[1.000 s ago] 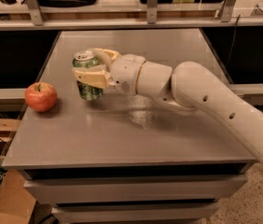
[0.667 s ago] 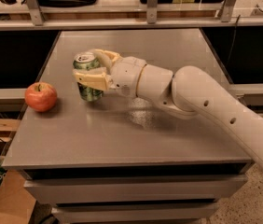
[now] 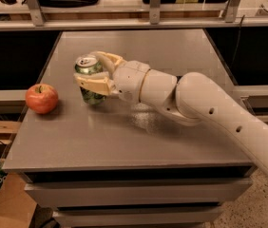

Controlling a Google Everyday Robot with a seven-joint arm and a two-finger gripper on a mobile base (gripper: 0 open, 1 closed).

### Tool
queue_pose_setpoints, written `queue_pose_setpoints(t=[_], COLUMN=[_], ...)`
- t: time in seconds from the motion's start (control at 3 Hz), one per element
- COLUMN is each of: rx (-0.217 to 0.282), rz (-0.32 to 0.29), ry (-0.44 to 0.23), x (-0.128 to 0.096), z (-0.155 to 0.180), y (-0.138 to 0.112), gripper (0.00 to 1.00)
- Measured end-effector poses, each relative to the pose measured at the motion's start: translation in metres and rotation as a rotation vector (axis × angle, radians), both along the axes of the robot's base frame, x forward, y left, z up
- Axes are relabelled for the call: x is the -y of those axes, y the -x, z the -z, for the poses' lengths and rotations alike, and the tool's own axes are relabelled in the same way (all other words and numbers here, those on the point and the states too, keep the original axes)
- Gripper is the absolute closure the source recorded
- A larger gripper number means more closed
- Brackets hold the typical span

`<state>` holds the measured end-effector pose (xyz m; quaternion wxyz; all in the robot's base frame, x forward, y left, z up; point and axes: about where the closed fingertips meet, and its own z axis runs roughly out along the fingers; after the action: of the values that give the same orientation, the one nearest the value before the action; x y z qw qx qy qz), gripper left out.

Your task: Place green can upright

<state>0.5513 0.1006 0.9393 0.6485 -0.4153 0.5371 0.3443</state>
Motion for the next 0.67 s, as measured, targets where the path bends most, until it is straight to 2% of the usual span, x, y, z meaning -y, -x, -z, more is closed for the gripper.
queue_pose_setpoints(t=[0.67], rx=[0.008], rz=[0.0], ry=[0.015], x=[0.0001], z=[0.0018], y=[0.003], gripper=[0.6])
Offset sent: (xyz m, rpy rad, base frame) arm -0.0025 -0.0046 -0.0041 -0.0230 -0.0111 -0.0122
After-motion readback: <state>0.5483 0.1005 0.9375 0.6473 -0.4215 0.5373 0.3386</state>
